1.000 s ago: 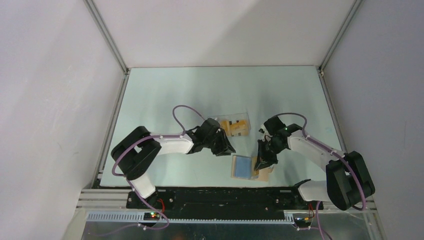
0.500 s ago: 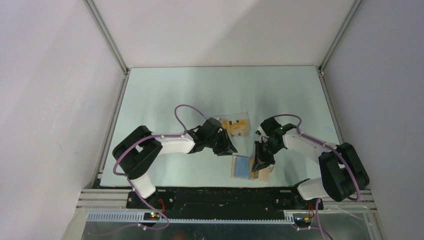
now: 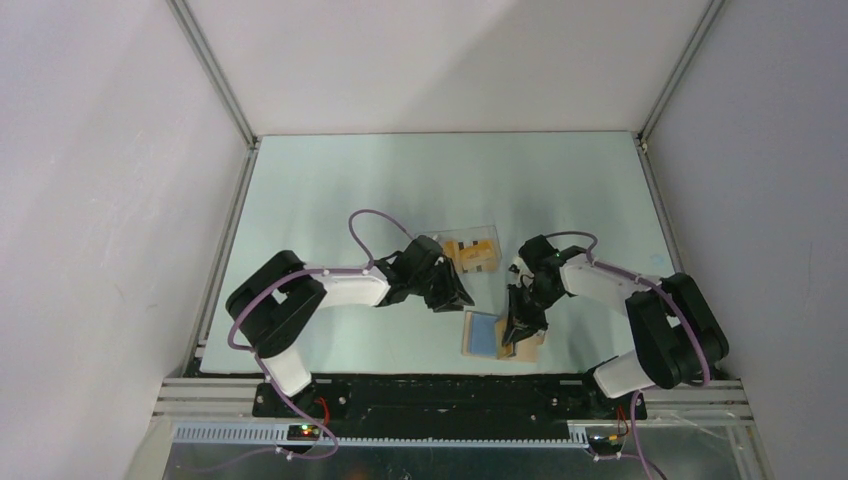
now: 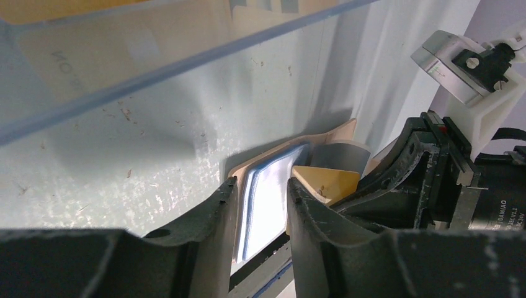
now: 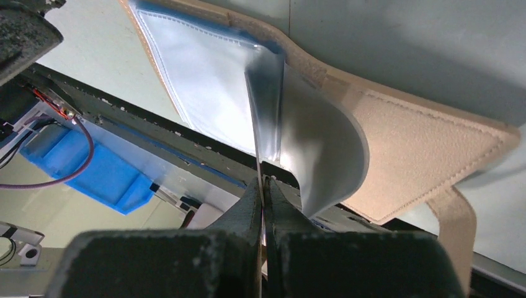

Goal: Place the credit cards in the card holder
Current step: Move the card holder to the center of the board.

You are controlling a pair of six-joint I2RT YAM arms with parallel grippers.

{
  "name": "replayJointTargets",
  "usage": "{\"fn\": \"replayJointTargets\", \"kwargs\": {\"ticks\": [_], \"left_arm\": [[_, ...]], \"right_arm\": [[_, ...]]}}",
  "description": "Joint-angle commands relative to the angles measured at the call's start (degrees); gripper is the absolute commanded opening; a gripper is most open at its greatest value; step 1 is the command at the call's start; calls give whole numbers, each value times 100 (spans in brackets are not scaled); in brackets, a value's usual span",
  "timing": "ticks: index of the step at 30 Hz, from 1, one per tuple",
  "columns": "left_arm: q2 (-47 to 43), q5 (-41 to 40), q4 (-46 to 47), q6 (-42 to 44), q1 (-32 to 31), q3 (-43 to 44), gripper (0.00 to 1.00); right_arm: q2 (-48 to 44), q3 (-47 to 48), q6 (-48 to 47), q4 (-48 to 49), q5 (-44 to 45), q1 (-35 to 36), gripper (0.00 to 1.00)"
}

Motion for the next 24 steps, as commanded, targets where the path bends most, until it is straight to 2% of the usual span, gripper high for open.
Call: {"fn": "replayJointTargets", "kwargs": {"ticks": [1,13,24], "left_arm": [[-88,-7,-29,37,56,-44,40],[-24,29,-32,42,57,-14,40],[-19,33,-32,21,54,1,40]], "right_arm": [[-200,169,8,-279,231,-43,0],[-255,170,-78,-478,303,-17,0],[-51,187,-264,-102,-338,2,0]]}}
